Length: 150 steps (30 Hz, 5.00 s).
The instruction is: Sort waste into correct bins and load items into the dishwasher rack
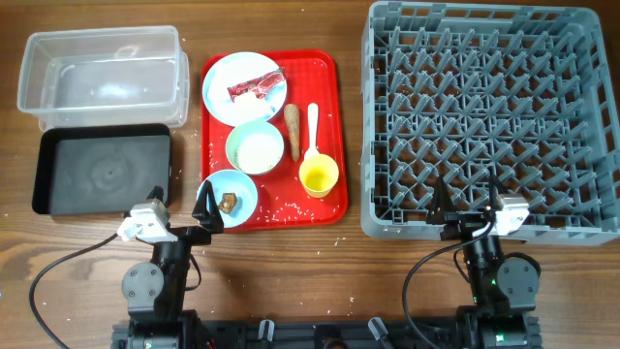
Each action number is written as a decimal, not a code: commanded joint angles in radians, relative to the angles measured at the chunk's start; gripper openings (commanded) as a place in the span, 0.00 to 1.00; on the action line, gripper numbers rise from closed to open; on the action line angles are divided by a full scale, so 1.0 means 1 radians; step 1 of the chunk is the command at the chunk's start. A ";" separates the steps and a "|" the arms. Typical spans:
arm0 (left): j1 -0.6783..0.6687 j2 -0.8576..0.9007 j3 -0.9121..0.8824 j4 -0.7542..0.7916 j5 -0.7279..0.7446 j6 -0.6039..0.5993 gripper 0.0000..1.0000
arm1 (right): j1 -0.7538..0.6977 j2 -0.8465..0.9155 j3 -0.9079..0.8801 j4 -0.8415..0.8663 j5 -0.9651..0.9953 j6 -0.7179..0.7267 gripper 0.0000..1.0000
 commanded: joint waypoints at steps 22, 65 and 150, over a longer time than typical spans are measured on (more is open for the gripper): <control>0.006 -0.011 -0.004 -0.007 -0.006 0.013 1.00 | -0.004 -0.009 -0.003 0.002 -0.015 -0.017 1.00; -0.148 1.959 1.762 -0.622 0.211 0.518 1.00 | -0.004 1.169 1.196 -0.898 -0.428 -0.295 1.00; 0.163 1.941 1.873 -0.762 0.108 -0.012 1.00 | -0.004 1.313 1.194 -0.888 -0.428 -0.175 1.00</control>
